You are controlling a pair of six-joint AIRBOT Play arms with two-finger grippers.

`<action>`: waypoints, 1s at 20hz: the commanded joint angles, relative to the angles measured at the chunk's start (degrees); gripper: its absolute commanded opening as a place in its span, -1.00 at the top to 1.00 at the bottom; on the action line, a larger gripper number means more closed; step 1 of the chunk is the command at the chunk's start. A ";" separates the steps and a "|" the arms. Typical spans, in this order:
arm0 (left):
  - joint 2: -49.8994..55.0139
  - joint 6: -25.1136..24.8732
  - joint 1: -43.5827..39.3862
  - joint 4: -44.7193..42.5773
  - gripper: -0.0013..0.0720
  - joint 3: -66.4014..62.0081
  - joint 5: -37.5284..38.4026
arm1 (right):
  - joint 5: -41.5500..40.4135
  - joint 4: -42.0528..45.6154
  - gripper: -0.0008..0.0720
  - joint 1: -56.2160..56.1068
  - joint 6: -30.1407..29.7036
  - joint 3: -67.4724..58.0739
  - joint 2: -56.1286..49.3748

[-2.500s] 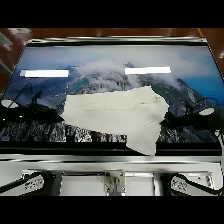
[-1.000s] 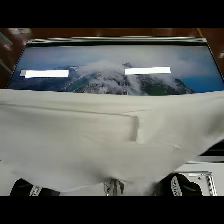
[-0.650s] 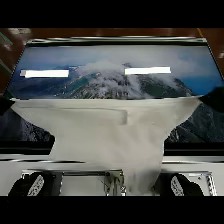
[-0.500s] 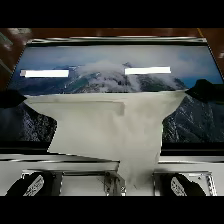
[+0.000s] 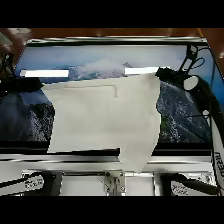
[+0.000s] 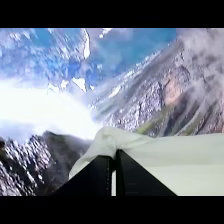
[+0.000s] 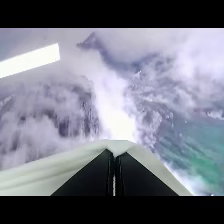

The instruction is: Fold the shirts.

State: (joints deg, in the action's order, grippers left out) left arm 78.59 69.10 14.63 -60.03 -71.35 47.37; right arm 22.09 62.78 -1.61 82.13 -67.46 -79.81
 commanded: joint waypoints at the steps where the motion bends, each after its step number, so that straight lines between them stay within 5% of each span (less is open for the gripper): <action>1: 4.63 -2.45 -0.02 2.54 0.86 -0.48 -10.91 | -14.12 0.90 0.84 -2.97 -1.79 0.15 -6.36; 9: 11.96 -2.43 -1.40 2.93 0.86 -0.44 0.02 | -2.58 0.31 0.84 -2.84 -1.25 0.15 -10.23; 12: 11.65 -2.36 -1.20 -4.66 0.86 -0.50 6.71 | 3.93 0.90 0.83 -1.22 -0.94 0.15 -8.09; 17: 12.15 3.54 -1.38 -9.88 0.86 -0.42 14.99 | 23.91 2.51 0.84 1.09 4.37 0.24 -7.65; 20: 12.87 8.26 -1.79 -9.88 0.86 -0.42 15.19 | 29.18 3.17 0.84 0.37 5.11 0.39 -10.29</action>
State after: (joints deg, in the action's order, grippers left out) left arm 90.89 72.73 13.17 -68.51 -71.81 60.14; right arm 42.70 65.14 -1.15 85.12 -67.18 -88.55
